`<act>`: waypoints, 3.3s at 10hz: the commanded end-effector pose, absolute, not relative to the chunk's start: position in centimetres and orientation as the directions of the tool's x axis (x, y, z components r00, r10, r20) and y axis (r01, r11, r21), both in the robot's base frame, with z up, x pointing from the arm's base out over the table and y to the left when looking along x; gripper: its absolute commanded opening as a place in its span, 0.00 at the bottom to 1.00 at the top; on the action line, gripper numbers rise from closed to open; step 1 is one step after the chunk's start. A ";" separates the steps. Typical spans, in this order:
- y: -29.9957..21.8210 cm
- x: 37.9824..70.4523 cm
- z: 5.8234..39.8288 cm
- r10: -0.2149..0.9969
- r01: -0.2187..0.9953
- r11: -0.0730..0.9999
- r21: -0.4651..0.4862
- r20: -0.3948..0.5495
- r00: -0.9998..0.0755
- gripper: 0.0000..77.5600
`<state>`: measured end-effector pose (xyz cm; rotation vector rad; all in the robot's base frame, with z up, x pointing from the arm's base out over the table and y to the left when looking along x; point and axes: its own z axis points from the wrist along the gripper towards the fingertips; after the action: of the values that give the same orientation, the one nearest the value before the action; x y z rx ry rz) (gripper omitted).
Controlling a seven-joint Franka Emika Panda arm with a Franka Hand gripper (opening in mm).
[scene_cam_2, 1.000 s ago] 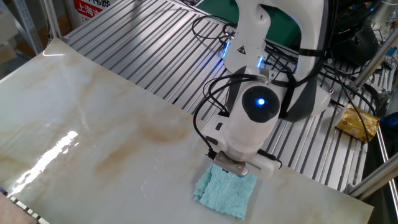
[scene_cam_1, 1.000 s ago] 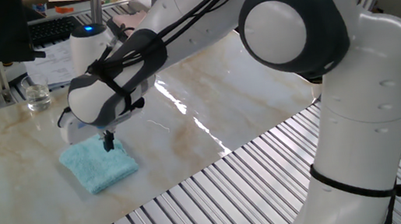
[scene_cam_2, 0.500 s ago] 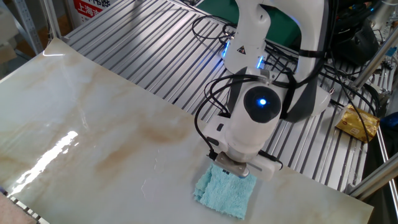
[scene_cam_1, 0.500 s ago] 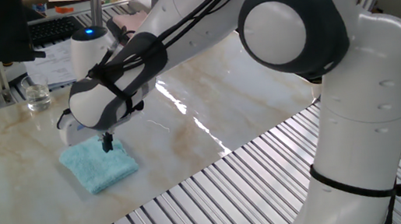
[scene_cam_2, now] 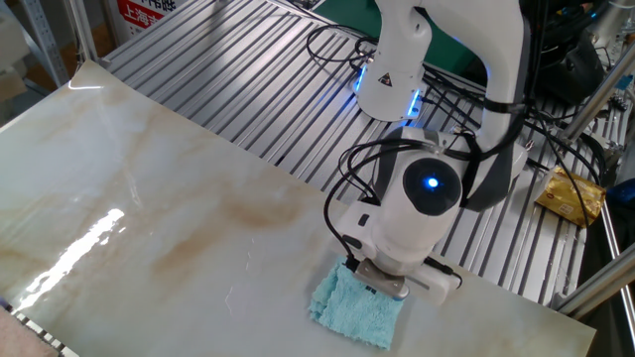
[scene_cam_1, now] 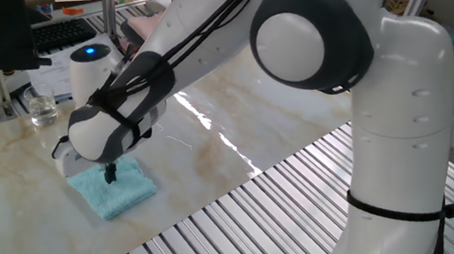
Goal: Clean the tabletop with a sponge
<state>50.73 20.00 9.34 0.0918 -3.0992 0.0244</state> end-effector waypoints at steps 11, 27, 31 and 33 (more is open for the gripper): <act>19.4 51.4 8.2 -0.055 -0.055 0.998 -0.013 0.031 -0.998 0.00; 19.7 51.2 8.6 -0.038 -0.038 0.999 -0.018 0.030 -0.999 1.00; 19.7 51.2 8.6 -0.038 -0.038 0.999 -0.018 0.030 -0.999 1.00; 19.7 51.2 8.6 -0.038 -0.038 0.999 -0.018 0.030 -0.999 1.00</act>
<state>51.13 19.72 8.45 0.0582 -3.1084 0.0271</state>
